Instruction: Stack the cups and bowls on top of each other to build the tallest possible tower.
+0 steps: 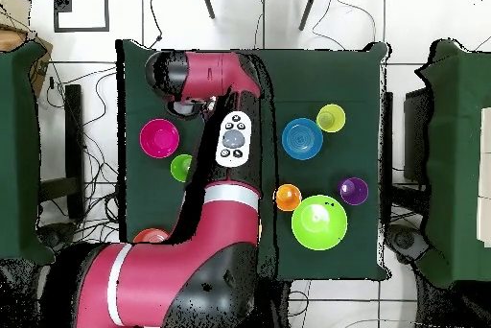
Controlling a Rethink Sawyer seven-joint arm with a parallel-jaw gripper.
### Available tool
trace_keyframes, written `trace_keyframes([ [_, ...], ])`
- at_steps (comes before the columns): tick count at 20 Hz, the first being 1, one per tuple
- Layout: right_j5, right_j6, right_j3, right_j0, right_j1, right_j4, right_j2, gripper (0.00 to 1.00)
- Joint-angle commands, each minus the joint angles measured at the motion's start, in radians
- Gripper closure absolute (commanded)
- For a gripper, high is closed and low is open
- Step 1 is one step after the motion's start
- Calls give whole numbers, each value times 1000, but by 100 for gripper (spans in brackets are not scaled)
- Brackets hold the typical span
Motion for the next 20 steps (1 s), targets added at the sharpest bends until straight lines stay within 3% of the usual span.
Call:
trace_keyframes([
  [1, -76, 50, 164, 3, -73, -6, 81, 100],
  [3, -75, 49, 168, -2, -77, -4, 82, 100],
  [9, 24, 66, 61, -6, -43, 5, 74, 100],
  [20, 133, 83, 16, 3, -71, 26, 72, 100],
])
